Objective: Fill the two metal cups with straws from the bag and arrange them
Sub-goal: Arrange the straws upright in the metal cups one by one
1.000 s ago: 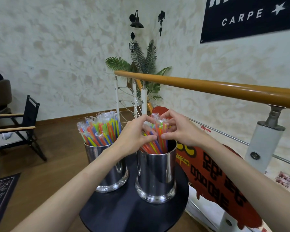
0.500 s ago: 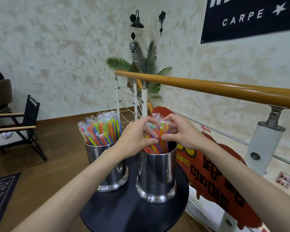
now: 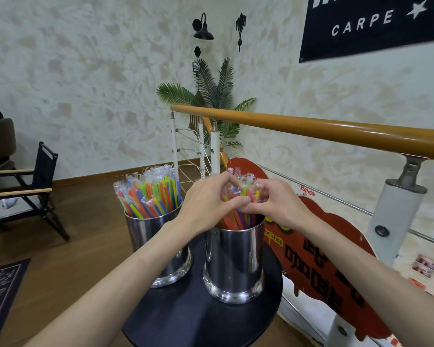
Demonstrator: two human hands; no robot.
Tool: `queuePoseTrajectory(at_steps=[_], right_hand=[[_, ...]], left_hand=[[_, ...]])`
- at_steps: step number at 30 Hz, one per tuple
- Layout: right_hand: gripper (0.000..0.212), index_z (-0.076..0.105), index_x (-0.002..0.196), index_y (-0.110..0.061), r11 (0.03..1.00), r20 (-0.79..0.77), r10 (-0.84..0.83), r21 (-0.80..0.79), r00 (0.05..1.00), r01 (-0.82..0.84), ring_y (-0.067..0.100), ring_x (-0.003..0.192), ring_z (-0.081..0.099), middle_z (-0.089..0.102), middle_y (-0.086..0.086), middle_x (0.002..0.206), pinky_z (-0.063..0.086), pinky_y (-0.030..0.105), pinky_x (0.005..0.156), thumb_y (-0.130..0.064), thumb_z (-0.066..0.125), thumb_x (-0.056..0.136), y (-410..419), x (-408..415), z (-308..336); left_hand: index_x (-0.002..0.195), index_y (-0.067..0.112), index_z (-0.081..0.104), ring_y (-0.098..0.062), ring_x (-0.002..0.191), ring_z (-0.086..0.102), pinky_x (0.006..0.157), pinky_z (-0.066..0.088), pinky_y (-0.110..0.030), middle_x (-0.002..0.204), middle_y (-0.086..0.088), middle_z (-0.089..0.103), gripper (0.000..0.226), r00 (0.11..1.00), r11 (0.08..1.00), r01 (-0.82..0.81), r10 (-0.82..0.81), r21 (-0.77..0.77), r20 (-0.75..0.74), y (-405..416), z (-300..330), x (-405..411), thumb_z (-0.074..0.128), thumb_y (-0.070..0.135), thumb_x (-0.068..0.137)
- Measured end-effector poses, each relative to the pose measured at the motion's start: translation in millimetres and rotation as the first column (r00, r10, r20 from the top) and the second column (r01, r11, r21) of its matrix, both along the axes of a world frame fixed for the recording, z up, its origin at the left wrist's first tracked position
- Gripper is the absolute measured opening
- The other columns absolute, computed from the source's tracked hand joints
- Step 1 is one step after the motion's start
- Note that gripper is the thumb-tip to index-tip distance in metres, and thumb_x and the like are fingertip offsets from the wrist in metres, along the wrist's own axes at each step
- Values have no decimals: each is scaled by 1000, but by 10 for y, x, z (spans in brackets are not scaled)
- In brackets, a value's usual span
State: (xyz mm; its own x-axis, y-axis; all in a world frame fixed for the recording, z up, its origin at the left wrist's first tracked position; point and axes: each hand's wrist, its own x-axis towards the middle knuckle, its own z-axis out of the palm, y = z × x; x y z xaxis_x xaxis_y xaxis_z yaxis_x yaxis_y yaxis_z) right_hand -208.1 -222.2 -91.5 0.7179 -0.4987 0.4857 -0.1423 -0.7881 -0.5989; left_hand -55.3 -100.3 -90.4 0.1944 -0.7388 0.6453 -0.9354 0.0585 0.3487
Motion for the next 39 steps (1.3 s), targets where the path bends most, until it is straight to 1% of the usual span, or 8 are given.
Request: queuePoseTrajectory(at_steps=[4, 7, 9, 13, 20, 26, 32, 39], right_hand=[[36, 56, 62, -33, 1000, -41, -2, -19, 999, 1, -7, 54, 56, 57, -30, 52, 38, 9, 52, -30, 89, 76, 31, -47, 41], [28, 65, 69, -27, 1000, -101, -13, 5, 995, 13, -8, 60, 61, 64, -23, 59, 39, 9, 54, -38, 90, 73, 28, -52, 63], [27, 72, 83, -24, 998, -117, -10, 63, 993, 18, 1, 73, 70, 74, -10, 74, 54, 25, 68, -40, 90, 72, -4, -42, 72], [32, 71, 99, -20, 985, -118, 11, 175, 993, 10, 15, 87, 75, 78, 2, 90, 58, 47, 90, -23, 90, 75, -40, -48, 88], [22, 74, 98, -34, 991, -84, -14, 131, 996, 25, 9, 85, 74, 78, -6, 92, 61, 40, 87, -19, 82, 85, -4, -5, 54], [25, 63, 88, -35, 986, -58, -102, 130, 993, 109, 9, 84, 70, 72, -9, 85, 60, 39, 83, -21, 83, 84, 8, 3, 30], [17, 68, 101, -21, 986, -71, -131, 90, 989, 137, 6, 80, 72, 76, -6, 84, 59, 38, 86, -27, 79, 89, 26, 17, -34], [9, 65, 91, -29, 994, -74, -64, 78, 995, 70, 1, 84, 68, 73, -5, 95, 55, 26, 78, -23, 70, 95, 55, -29, -23]], left_hand=[[104, 26, 69, -5, 83, 63, 76, 52, -32, 87, 12, 70, 29, 985, 988, 139, -131, 69, -109, -85, 25, 94, 76, 46, 84], [98, 21, 71, -3, 83, 62, 77, 48, -19, 87, 11, 68, 18, 967, 971, 218, -201, 101, -158, -71, 69, 145, 77, 33, 87], [96, 20, 70, 1, 85, 60, 76, 43, -11, 89, 12, 67, 10, 962, 967, 232, -213, 106, -171, -46, 80, 155, 75, 26, 90], [95, 21, 66, -10, 90, 61, 81, 49, -25, 94, 4, 68, 5, 953, 961, 249, -222, 120, -205, -21, 74, 191, 70, 24, 94], [104, 18, 63, -9, 98, 64, 85, 55, -36, 101, 7, 69, 11, 959, 967, 233, -210, 106, -191, -31, 28, 223, 67, 24, 95], [115, 26, 59, 1, 79, 62, 66, 48, -15, 93, 6, 69, 32, 942, 959, 256, -219, 123, -254, 13, 25, 214, 75, 17, 89], [109, 29, 64, -6, 78, 58, 71, 52, -31, 84, 11, 63, 51, 977, 991, 113, -97, 76, -189, -43, -12, 105, 78, 62, 72], [94, 28, 63, -6, 76, 52, 70, 44, -33, 79, 14, 58, 19, 988, 996, 78, -70, 53, -136, -57, -43, 89, 77, 38, 86]])
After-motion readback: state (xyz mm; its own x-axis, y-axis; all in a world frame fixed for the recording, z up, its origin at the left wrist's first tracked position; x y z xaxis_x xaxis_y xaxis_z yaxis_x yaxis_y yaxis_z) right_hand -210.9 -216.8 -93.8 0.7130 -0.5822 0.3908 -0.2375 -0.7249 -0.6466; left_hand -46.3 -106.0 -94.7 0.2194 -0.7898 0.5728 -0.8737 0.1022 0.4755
